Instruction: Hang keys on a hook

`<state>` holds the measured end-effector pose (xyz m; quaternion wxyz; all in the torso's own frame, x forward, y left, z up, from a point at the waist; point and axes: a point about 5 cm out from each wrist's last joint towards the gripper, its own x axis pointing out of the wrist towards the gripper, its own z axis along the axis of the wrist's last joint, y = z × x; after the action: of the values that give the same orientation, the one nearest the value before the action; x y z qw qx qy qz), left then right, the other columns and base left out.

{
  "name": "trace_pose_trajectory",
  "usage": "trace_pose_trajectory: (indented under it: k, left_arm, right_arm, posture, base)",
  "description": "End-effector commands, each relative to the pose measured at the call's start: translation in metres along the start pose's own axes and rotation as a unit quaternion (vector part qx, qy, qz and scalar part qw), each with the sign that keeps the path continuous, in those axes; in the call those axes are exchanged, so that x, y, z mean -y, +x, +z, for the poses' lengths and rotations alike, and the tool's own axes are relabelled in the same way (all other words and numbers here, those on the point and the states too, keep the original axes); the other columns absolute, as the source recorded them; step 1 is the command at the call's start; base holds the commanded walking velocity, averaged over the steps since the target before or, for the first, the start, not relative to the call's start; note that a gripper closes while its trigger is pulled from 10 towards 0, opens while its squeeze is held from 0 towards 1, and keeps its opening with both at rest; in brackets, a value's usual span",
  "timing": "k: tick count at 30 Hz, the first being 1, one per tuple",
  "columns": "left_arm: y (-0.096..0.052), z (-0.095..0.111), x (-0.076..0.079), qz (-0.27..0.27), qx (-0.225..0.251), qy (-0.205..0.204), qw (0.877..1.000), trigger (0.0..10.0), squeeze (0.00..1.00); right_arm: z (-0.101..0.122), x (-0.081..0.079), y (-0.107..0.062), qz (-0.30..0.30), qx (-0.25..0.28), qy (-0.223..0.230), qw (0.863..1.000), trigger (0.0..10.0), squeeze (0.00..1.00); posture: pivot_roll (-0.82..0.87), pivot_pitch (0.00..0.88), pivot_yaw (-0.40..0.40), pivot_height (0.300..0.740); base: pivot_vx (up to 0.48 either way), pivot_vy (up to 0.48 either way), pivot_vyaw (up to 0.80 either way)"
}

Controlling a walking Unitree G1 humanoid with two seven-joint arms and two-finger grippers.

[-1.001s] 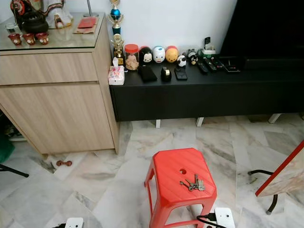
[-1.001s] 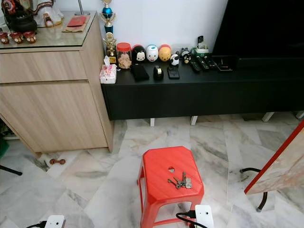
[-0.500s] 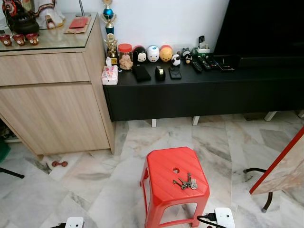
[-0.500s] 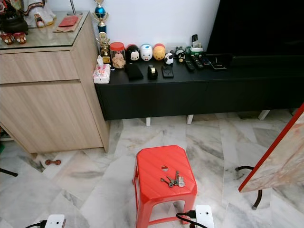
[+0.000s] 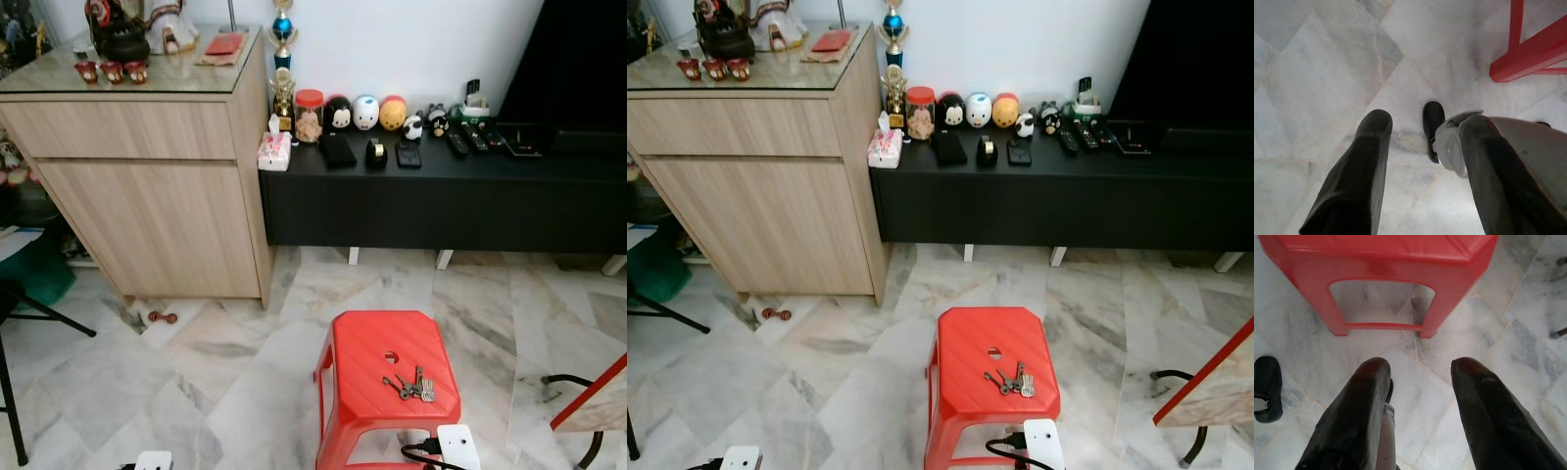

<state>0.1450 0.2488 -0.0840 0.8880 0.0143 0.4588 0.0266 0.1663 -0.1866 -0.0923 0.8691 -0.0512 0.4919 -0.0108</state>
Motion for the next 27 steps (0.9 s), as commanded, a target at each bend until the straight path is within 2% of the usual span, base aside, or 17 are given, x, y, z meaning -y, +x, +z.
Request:
trace_pose_trajectory:
  k: [1, 9, 14, 19, 24, 27]
  left_arm:
    - [0.0006, -0.0006, 0.0020, -0.004, -0.006, 0.000, 1.000, 10.0, 0.00]
    - [0.0007, -0.0005, 0.0024, -0.006, -0.006, 0.000, 1.000, 10.0, 0.00]
    - [0.0008, -0.0005, 0.0027, -0.006, -0.006, -0.001, 1.000, 10.0, 0.00]
    - [0.0009, -0.0003, 0.0029, -0.006, -0.006, -0.002, 1.000, 10.0, 0.00]
    - [0.0010, 0.0000, 0.0029, -0.006, -0.006, -0.002, 1.000, 10.0, 0.00]
    - [0.0010, 0.0001, 0.0028, -0.006, -0.006, -0.002, 1.000, 10.0, 0.00]
  right_arm:
    - [-0.0043, 0.0018, -0.0006, -0.001, -0.008, 0.001, 1.000, 10.0, 0.00]
    - [-0.0030, 0.0022, -0.0004, 0.002, -0.008, -0.017, 1.000, 10.0, 0.00]
    - [-0.0026, 0.0023, -0.0004, 0.004, -0.005, -0.017, 1.000, 10.0, 0.00]
    - [-0.0032, 0.0021, -0.0005, 0.002, -0.005, 0.000, 1.000, 10.0, 0.00]
    - [-0.0019, 0.0022, -0.0004, 0.005, -0.002, -0.014, 1.000, 10.0, 0.00]
    - [-0.0012, 0.0022, -0.0003, 0.006, -0.001, -0.023, 1.000, 10.0, 0.00]
  posture:
    - [0.10, 0.004, -0.039, 0.740]
    - [0.10, 0.004, -0.040, 0.740]
    - [0.10, 0.003, -0.041, 0.740]
    - [0.10, 0.003, -0.041, 0.740]
    - [0.10, 0.002, -0.040, 0.740]
    - [0.10, 0.001, -0.041, 0.740]
  base:
    - [0.000, 0.000, 0.00]
    - [0.000, 0.000, 0.00]
    - [0.247, 0.000, 0.54]
    - [0.255, 0.000, 0.00]
    - [0.253, 0.000, 0.00]
    - [0.259, 0.000, 0.64]
